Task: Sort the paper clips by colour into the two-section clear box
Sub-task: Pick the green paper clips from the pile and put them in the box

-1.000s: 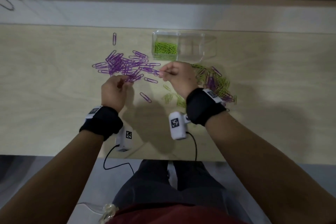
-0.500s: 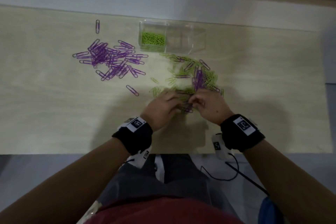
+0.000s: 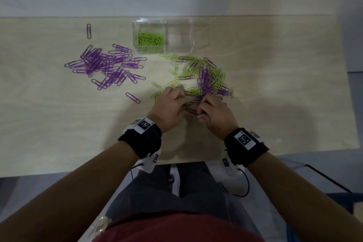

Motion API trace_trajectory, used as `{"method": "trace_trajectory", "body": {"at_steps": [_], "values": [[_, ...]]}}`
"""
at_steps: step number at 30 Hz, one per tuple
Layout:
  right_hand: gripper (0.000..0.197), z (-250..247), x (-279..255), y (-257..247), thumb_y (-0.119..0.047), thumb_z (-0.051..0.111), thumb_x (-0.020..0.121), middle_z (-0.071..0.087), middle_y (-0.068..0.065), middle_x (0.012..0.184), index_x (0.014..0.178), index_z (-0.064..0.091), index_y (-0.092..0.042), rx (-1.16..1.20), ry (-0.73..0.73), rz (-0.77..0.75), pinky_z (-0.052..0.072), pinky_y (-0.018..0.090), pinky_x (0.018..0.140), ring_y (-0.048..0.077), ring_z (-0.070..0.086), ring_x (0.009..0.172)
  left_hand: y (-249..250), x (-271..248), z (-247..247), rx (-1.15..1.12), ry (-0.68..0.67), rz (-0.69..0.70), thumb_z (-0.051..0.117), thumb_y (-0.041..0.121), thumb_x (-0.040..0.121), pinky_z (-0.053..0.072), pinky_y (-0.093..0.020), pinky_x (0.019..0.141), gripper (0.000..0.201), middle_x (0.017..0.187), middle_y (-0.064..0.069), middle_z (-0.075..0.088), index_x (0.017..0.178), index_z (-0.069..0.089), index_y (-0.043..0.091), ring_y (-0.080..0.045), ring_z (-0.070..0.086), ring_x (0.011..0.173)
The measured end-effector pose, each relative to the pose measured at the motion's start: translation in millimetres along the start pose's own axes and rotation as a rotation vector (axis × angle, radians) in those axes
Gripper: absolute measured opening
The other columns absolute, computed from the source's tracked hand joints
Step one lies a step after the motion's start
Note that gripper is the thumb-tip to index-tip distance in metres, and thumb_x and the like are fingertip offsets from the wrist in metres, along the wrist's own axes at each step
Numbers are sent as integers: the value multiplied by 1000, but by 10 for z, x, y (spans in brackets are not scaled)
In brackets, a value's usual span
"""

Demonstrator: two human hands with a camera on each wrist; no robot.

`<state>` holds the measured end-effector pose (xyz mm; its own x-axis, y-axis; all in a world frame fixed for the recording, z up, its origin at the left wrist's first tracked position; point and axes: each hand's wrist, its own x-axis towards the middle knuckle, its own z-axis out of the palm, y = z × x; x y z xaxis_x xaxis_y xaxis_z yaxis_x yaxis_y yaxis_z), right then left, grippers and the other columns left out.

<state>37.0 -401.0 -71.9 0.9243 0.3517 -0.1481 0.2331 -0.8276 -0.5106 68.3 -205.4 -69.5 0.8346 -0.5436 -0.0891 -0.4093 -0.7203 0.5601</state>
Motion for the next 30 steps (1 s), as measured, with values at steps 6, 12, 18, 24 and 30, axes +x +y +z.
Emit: {"method": "trace_trajectory", "body": {"at_steps": [6, 12, 18, 24, 30], "values": [[7, -281, -23, 99, -17, 68, 80, 60, 0, 80, 80, 61, -14, 292, 243, 163, 43, 26, 64, 15, 55, 72, 162, 131, -10, 85, -95, -195, 71, 29, 74, 36, -41, 86, 32, 113, -8, 49, 99, 62, 11, -30, 42, 106], [8, -475, -162, 589, -11, 64, 82, 63, 12, 87, 90, 61, -9, 186, 469, 494, 47, 35, 66, 27, 57, 74, 205, 175, 28, 156, -186, -162, 61, 25, 84, 32, -41, 91, 23, 119, -6, 47, 104, 60, 14, -28, 38, 115], [8, -302, -168, 486, -15, 63, 80, 58, 14, 92, 85, 65, -9, 20, 381, 432, 47, 36, 73, 30, 55, 81, 210, 219, 80, 210, -185, -89, 56, 11, 86, 32, -39, 89, 19, 110, -10, 54, 104, 57, 9, -30, 43, 111], [22, -24, -85, 11, -35, 73, 69, 58, 6, 85, 72, 63, -16, 31, 225, 451, 46, 37, 68, 31, 56, 81, 209, 219, 48, 169, -186, -46, 62, -1, 75, 44, -44, 80, 17, 92, -23, 61, 92, 59, -1, -40, 54, 90], [16, 16, -53, -67, -22, 73, 74, 55, 13, 94, 77, 61, -11, 95, 196, 494, 46, 43, 71, 36, 53, 87, 364, 205, 79, 233, -131, -279, 46, 1, 84, 42, -49, 87, 26, 107, -28, 58, 108, 52, -9, -42, 49, 102]]}}
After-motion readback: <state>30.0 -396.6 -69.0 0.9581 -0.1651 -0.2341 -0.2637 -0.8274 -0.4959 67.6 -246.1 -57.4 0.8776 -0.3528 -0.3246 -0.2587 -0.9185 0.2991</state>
